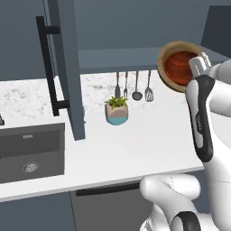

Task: Pick up the bowls on the counter and stack them on top of one another in the open cabinet. Place the smaller bowl on top of the larger bowl.

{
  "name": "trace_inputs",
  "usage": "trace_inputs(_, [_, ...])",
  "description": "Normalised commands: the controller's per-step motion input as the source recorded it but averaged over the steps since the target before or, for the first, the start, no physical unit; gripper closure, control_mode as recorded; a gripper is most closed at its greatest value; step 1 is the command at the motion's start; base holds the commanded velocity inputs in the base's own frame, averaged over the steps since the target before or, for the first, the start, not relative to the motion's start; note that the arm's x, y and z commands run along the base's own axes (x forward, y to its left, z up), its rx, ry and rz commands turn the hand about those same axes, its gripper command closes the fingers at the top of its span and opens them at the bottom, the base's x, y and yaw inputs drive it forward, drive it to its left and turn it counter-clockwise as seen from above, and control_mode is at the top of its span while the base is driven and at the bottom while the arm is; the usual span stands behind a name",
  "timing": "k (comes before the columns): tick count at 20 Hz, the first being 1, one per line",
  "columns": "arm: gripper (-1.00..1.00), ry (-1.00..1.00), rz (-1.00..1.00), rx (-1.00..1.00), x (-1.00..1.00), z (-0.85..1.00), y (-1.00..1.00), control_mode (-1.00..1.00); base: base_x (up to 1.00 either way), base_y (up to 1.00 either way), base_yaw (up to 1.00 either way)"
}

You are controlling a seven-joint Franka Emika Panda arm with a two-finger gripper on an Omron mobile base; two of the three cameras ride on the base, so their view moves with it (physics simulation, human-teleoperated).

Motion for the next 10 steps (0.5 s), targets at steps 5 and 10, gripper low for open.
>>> trace_inputs(5, [1.00, -0.01, 0.05, 0.00, 0.54, 0.69, 0.30, -1.00, 0.00, 0.00, 0.00])
trace_inputs(10, [1.00, -0.04, 0.03, 0.00, 0.78, 0.26, 0.26, -1.00, 0.00, 0.00, 0.00])
